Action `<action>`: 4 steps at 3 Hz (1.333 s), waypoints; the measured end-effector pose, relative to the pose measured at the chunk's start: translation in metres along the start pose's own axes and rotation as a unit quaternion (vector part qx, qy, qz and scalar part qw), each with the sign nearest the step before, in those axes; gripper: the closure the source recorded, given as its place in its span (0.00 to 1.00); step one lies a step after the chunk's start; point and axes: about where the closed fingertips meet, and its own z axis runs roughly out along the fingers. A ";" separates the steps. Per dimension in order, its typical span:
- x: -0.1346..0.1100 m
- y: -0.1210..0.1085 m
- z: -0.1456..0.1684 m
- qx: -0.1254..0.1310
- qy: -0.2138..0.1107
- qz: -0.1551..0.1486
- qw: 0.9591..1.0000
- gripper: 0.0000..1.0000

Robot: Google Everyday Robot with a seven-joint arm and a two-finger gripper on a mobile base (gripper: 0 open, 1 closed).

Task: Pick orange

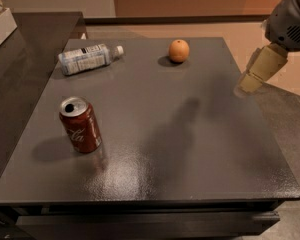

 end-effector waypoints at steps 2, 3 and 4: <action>-0.045 -0.056 0.055 -0.004 -0.057 0.062 0.996 0.00; -0.066 -0.076 0.095 -0.025 -0.070 0.091 0.993 0.00; -0.077 -0.087 0.129 -0.047 -0.076 0.114 0.989 0.00</action>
Offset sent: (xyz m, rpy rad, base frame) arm 0.1436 0.0384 -0.0334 0.2449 -0.0074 -0.1015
